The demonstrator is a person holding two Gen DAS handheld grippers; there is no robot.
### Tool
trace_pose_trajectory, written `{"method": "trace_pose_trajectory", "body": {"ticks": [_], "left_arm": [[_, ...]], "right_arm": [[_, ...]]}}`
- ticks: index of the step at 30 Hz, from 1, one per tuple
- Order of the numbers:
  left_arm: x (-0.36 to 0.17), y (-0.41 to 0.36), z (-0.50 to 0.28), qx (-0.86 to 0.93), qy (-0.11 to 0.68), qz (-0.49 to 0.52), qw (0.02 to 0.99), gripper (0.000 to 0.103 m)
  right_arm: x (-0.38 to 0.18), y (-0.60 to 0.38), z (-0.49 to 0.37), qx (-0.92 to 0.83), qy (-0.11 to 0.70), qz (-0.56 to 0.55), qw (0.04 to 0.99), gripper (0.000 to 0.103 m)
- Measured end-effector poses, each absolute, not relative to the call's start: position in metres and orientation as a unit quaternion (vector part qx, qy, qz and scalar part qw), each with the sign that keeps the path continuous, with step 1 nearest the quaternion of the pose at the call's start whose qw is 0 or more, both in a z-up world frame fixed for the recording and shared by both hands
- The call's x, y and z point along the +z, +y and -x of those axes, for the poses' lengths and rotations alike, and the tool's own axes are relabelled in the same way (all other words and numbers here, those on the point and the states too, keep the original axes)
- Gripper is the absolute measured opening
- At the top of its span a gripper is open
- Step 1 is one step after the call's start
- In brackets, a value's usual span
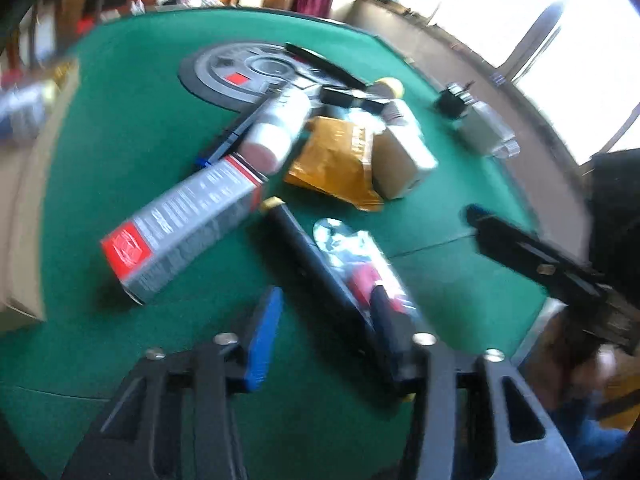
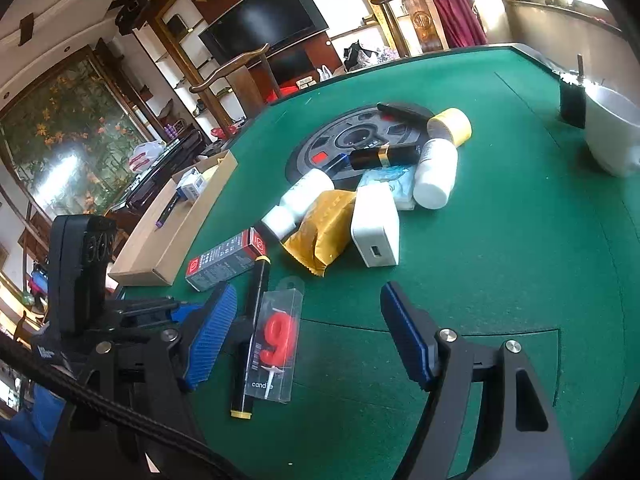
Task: Organize objects
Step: 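Move both grippers back toward the remaining items on the felt, then grasp a black marker with the left gripper while the right grasps the red number candle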
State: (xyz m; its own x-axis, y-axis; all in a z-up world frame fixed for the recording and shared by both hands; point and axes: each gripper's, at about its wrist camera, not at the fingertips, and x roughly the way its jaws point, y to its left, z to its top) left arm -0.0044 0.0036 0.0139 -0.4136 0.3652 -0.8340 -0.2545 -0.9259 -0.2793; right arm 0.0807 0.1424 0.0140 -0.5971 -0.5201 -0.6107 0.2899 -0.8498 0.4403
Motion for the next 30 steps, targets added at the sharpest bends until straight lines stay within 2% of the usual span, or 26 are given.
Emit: {"method": "trace_pose_trajectory", "body": {"ticks": [1, 3, 5, 13, 14, 19, 20, 22, 23, 24, 26, 27, 28, 30], "left_arm": [[0.016, 0.007, 0.004, 0.842, -0.040, 0.508, 0.177, 0.036], [0.017, 0.004, -0.003, 0.849, 0.000, 0.506, 0.154, 0.026], [0.013, 0.004, -0.009, 0.857, 0.037, 0.495, 0.136, 0.020], [0.012, -0.024, -0.032, 0.868, 0.051, 0.483, 0.103, 0.020], [0.010, -0.023, -0.028, 0.869, 0.052, 0.481, 0.102, 0.020], [0.012, -0.020, -0.031, 0.872, 0.058, 0.476, 0.098, 0.020], [0.013, -0.020, -0.030, 0.872, 0.060, 0.476, 0.098, 0.020], [0.013, -0.018, -0.028, 0.871, 0.068, 0.477, 0.095, 0.023], [0.014, -0.017, -0.026, 0.871, 0.073, 0.476, 0.093, 0.028], [0.014, -0.016, -0.023, 0.872, 0.079, 0.475, 0.089, 0.033], [0.013, -0.020, -0.020, 0.872, 0.067, 0.475, 0.093, 0.031], [0.013, -0.020, -0.022, 0.874, 0.066, 0.471, 0.099, 0.019], [0.013, -0.019, -0.025, 0.877, 0.068, 0.465, 0.101, 0.012], [0.013, -0.023, -0.030, 0.880, 0.055, 0.460, 0.101, 0.012]], "right_arm": [[0.015, 0.143, -0.081, -0.881, -0.149, -0.385, 0.230, 0.074], [0.016, 0.143, -0.084, -0.881, -0.144, -0.386, 0.231, 0.074], [0.016, 0.139, -0.087, -0.881, -0.135, -0.391, 0.231, 0.074], [0.009, 0.088, -0.094, -0.873, -0.057, -0.422, 0.239, 0.074], [0.005, 0.079, -0.094, -0.871, -0.039, -0.431, 0.231, 0.072], [-0.014, 0.060, -0.089, -0.861, -0.004, -0.462, 0.211, 0.047], [-0.014, 0.058, -0.090, -0.864, 0.008, -0.460, 0.203, 0.038], [-0.015, 0.055, -0.090, -0.868, 0.028, -0.459, 0.187, 0.028], [-0.015, 0.054, -0.091, -0.870, 0.041, -0.457, 0.178, 0.025], [-0.015, 0.054, -0.092, -0.872, 0.048, -0.456, 0.171, 0.025], [-0.014, 0.058, -0.094, -0.875, 0.050, -0.453, 0.164, 0.025], [-0.013, 0.061, -0.095, -0.876, 0.044, -0.451, 0.166, 0.025], [-0.012, 0.065, -0.096, -0.877, 0.036, -0.448, 0.168, 0.025], [-0.007, 0.073, -0.098, -0.881, 0.026, -0.442, 0.165, 0.025]]}}
